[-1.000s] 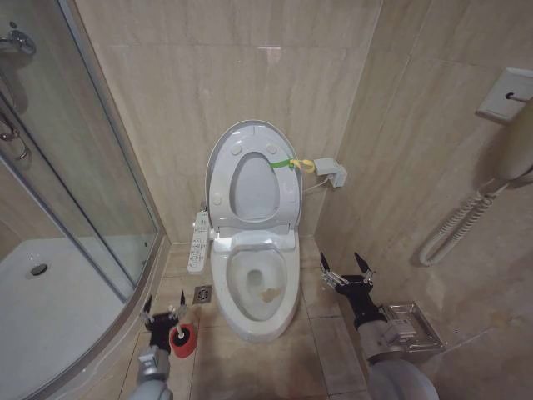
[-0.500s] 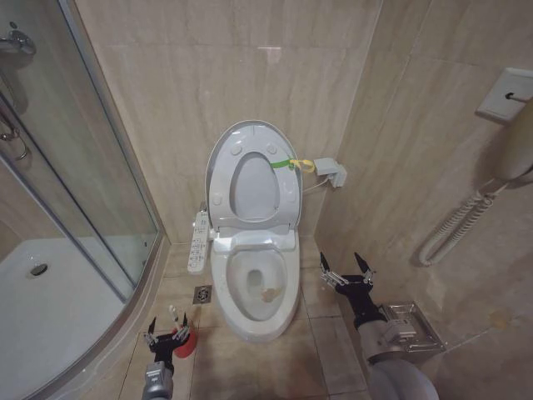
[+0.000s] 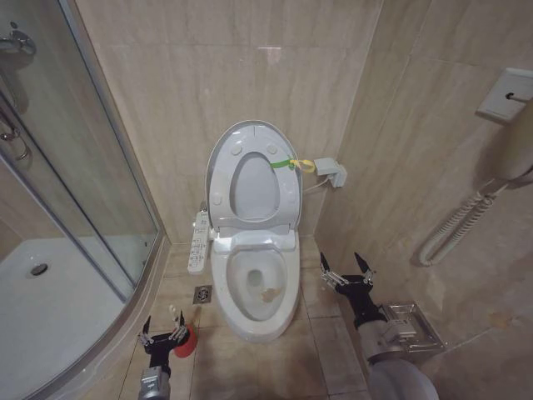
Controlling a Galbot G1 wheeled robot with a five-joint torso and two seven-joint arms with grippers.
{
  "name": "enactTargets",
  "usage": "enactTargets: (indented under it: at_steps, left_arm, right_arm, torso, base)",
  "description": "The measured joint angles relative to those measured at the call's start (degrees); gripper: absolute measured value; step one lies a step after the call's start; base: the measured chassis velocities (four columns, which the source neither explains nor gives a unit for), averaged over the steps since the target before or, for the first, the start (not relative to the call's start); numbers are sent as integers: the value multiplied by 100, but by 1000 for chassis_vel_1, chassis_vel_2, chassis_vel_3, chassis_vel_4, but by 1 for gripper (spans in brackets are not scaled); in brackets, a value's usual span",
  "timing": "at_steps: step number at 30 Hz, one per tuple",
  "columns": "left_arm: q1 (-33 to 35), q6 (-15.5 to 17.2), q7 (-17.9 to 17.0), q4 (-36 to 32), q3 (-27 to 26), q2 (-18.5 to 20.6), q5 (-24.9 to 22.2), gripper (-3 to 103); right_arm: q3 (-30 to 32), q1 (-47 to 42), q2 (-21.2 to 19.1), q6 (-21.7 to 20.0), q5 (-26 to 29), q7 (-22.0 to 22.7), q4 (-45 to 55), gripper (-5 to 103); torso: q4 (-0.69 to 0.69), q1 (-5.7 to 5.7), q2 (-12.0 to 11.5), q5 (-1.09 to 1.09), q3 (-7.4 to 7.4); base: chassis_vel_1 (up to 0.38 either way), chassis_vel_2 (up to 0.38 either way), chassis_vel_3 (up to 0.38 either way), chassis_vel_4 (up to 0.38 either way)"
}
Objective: Open the toilet lid, clean the toilet bowl with a toilet brush, close the toilet lid, and flush.
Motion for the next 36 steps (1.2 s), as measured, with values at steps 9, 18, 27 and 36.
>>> enactTargets:
  at_steps: [9, 18, 27, 36]
  left_arm:
    - [-149, 10, -43, 290, -56, 44, -33, 98]
    - [-870, -236, 317, 1382, 91, 145, -451, 98]
    - [-1496, -451, 585, 2150, 262, 214, -562, 98]
    - [-1910, -759, 1071, 2989, 311, 164, -604, 86]
  right_arm:
    - [0, 0, 0, 0, 0, 0, 0, 100]
    - [0, 0, -1, 0, 0, 0, 0, 100]
    - [0, 0, 0, 0, 0, 0, 0, 100]
    - [0, 0, 0, 0, 0, 0, 0, 100]
  torso:
    - [-1, 0, 0, 0, 0]
    - [-1, 0, 0, -1, 0]
    - [-1, 0, 0, 0, 1]
    - [0, 0, 0, 0, 0]
  base:
    - [0, 0, 0, 0]
    - [0, 0, 0, 0]
    - [0, 0, 0, 0]
    - [0, 0, 0, 0]
